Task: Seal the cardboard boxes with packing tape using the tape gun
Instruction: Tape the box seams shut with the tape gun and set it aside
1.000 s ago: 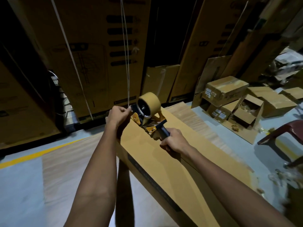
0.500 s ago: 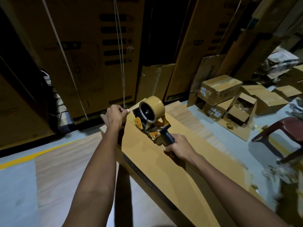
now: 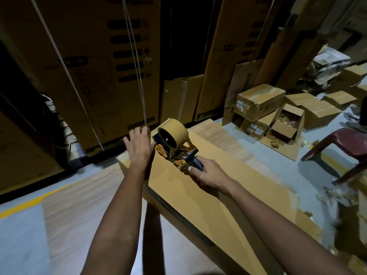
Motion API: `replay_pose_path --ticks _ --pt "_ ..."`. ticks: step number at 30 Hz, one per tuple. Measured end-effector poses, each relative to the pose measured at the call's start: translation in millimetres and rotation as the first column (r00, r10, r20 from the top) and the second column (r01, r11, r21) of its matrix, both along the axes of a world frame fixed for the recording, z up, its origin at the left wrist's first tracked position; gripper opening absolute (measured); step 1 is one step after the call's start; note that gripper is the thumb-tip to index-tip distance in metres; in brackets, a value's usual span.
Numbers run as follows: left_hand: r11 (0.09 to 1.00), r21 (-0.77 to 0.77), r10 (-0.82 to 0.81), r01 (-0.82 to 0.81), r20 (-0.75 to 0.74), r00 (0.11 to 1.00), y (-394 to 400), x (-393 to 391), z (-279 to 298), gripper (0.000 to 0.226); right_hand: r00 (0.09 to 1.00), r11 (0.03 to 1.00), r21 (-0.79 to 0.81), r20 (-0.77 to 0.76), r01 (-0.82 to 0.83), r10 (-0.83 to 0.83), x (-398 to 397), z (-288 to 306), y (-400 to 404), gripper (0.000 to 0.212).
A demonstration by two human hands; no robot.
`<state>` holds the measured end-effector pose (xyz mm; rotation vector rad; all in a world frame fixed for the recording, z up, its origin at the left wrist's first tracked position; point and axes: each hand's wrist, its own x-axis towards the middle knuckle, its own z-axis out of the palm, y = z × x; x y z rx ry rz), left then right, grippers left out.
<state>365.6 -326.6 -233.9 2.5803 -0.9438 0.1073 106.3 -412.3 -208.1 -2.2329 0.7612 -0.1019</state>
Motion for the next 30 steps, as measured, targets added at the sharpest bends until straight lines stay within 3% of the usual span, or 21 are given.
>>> replay_pose_path --ticks 12,16,19,23,30 --pt "0.976 0.211 0.053 -0.063 0.055 0.997 -1 -21 9 0.045 0.986 0.993 -0.013 -0.111 0.121 -0.122 -29 6 0 0.015" --pt "0.966 0.194 -0.166 0.169 -0.03 0.986 7 -52 5 0.037 0.985 0.989 -0.02 -0.082 0.148 -0.15 -25 10 5 0.013" --pt "0.96 0.171 -0.211 0.221 -0.079 0.974 10 -61 -3 0.008 0.984 0.988 -0.04 -0.084 0.152 -0.155 -29 7 9 0.018" --pt "0.96 0.189 -0.172 0.206 -0.181 0.968 8 -59 -1 0.015 0.989 0.99 -0.08 -0.077 0.12 -0.126 -31 9 11 0.015" --pt "0.946 0.264 -0.136 0.189 -0.208 0.969 5 -73 14 0.034 0.988 0.991 -0.051 -0.082 0.125 -0.129 -57 17 11 0.018"
